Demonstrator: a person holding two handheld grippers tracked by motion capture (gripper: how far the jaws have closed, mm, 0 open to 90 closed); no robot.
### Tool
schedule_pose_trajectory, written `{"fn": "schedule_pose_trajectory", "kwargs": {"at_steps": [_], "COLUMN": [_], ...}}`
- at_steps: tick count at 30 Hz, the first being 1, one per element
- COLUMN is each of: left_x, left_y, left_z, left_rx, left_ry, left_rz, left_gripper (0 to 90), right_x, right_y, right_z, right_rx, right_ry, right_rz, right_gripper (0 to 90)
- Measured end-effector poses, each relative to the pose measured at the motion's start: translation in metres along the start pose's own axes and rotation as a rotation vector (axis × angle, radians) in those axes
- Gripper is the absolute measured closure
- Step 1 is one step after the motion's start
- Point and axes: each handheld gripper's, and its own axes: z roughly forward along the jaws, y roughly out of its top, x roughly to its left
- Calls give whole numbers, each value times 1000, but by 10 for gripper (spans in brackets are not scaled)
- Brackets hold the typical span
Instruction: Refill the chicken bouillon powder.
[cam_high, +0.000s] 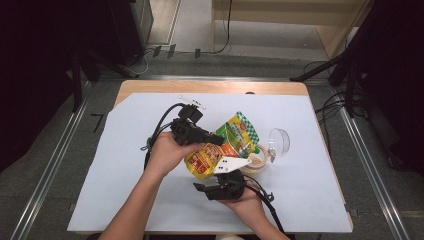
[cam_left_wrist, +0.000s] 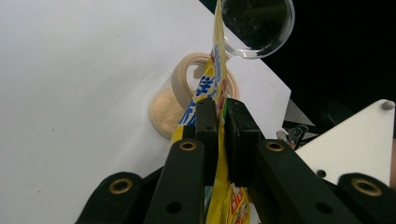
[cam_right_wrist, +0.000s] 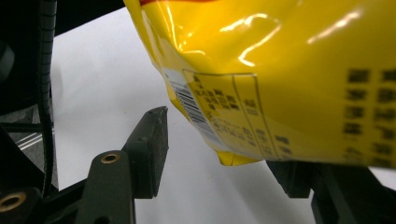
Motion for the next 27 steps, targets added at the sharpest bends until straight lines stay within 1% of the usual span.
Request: {"fn": "schedule_pose_trajectory", "kwargs": {"at_steps": [3, 5, 8, 17, 19, 22, 27], "left_x": [2, 3, 5, 12, 14, 16, 18], "left_y": [-3, -4, -8, -14, -15, -16, -18], "left_z": [-2, -3, -5, -10, -11, -12, -14], "left_rx": [2, 4, 9, 2, 5, 10, 12], "left_ry": [-4, -5, -10, -14, -23, -23, -17], "left_rz": [4, 2, 10, -14, -19, -9, -5], "left_gripper": [856, 858, 866, 872, 871, 873, 885], "right_x": [1, 2, 3, 2, 2, 0, -1], "right_y": [-1, -2, -4, -6, -7, -8, -10], "right_z": [1, 2, 2, 1, 1, 2, 2], "right_rx": [7, 10, 12, 16, 22, 27, 28], "right_ry": [-6, -4, -9, -14, -18, -24, -27], "right_rz": [-10, -10, -11, -6, -4, -6, 5], "right_gripper": [445, 442, 430, 430, 429, 429, 429]}}
